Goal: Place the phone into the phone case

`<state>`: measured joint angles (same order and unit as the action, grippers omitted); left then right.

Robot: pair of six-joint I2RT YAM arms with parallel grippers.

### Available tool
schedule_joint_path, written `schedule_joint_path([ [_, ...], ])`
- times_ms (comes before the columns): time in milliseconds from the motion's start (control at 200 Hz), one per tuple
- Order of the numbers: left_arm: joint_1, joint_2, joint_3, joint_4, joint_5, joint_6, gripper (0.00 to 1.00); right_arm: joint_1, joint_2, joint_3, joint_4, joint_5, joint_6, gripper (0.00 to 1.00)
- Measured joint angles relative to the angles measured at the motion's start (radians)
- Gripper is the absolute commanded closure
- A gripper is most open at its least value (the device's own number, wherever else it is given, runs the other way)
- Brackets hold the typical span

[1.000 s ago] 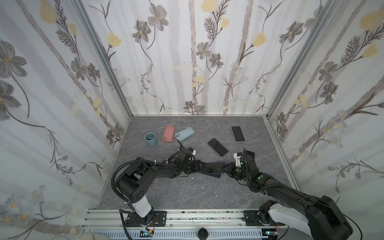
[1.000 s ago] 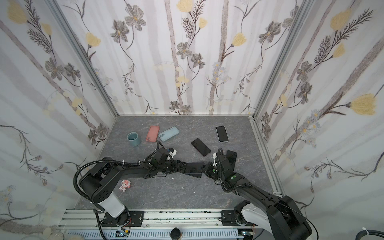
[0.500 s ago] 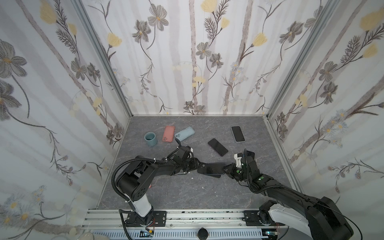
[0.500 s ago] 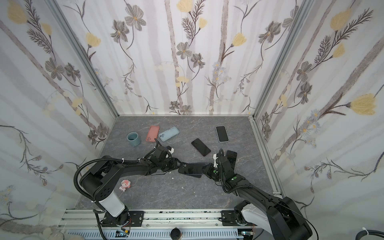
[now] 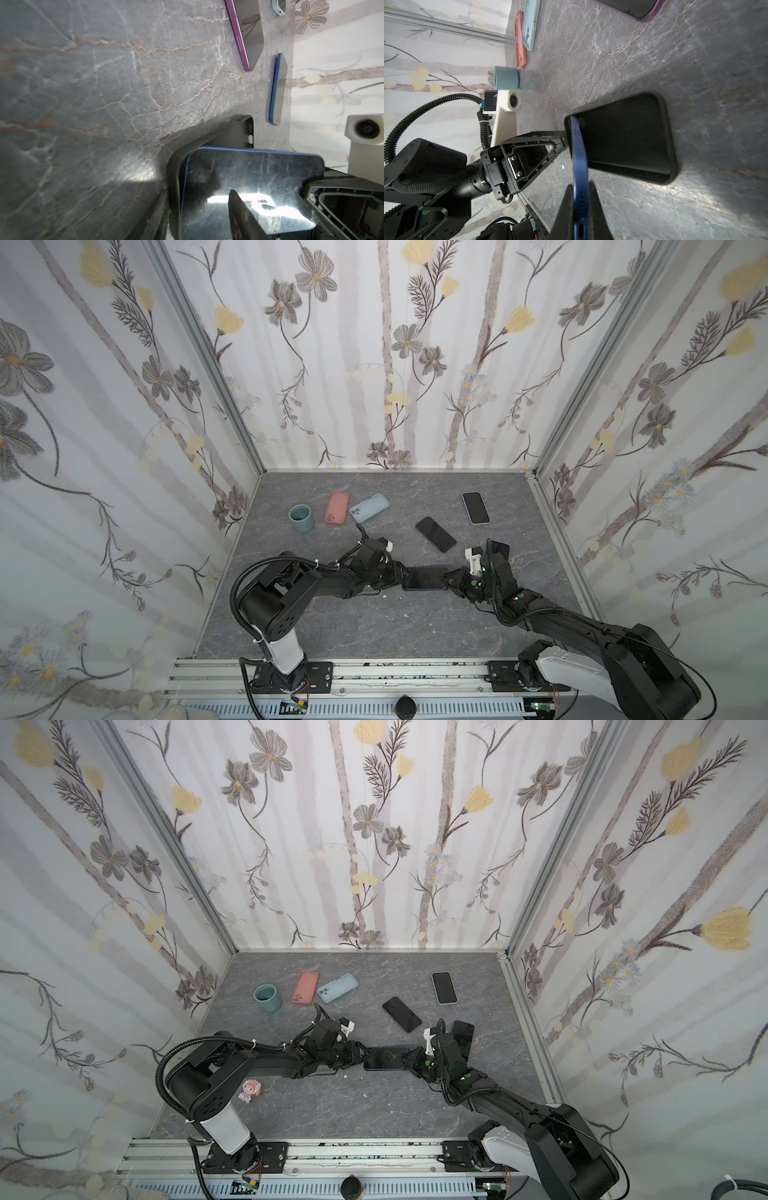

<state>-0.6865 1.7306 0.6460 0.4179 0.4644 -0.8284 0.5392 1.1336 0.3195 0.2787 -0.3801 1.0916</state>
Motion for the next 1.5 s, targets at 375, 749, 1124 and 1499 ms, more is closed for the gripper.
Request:
schedule_joint_path([
  [375, 0.000, 0.026, 0.050, -0.034, -0.005, -0.007, 0.50, -0.011, 0.027, -0.001, 0.013, -0.024, -0.031, 1.00],
  [749, -0.001, 0.026, 0.039, -0.019, -0.016, -0.009, 0.49, -0.044, 0.057, -0.039, 0.079, -0.052, -0.053, 0.95],
  [1124, -0.006, 0.018, -0.029, 0.084, -0.037, -0.015, 0.49, -0.054, 0.026, -0.002, -0.152, 0.021, -0.108, 0.70],
  [1499, -0.009, -0.010, -0.019, 0.028, -0.063, -0.009, 0.49, -0.054, -0.006, 0.090, -0.335, 0.046, -0.178, 0.49],
])
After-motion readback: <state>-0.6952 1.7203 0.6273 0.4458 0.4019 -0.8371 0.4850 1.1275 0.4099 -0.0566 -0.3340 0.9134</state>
